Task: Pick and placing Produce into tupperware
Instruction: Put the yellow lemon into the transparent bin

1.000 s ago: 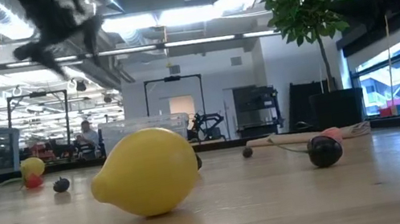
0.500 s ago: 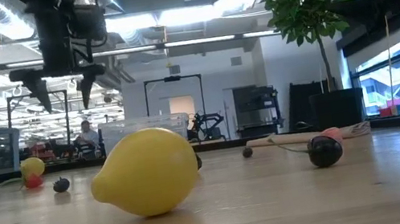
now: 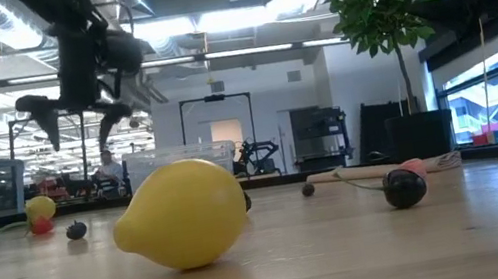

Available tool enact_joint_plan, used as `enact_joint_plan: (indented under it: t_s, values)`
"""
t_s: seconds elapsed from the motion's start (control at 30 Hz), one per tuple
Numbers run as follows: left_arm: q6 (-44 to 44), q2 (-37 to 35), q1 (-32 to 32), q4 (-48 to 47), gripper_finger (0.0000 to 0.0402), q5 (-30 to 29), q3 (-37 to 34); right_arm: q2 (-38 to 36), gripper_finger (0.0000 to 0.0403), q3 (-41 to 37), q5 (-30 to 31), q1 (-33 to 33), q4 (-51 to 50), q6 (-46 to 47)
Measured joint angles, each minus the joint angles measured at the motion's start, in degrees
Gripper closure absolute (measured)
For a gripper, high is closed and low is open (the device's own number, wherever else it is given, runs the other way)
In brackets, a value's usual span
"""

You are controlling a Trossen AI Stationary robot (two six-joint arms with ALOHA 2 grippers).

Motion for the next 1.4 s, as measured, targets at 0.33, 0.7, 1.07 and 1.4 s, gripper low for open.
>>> enact_joint_plan:
  t_s: [0.33, 0.7, 1.07, 1.4]
  values:
    - [-0.96, 8.11, 0.60, -3.49, 0.0078, 2.00, 0.00, 0.00, 0.0224, 0.00, -0.02, 0.00, 0.00, -0.05]
    - [-0.92, 13.84, 0.62, -7.78, 0.0083, 3.59, 0.00, -0.01, 0.0224, 0.00, -0.04, -0.01, 0.02, -0.03]
    - [1.97, 15.71, 3.59, -9.62, 0.0083, 4.36, 0.00, 0.00, 0.0224, 0.00, -0.04, -0.01, 0.02, -0.04]
    - [3.44, 15.71, 6.38, -13.20, 0.0083, 4.35, 0.00, 0.00, 0.0224, 0.00, -0.07, 0.01, 0.02, -0.05]
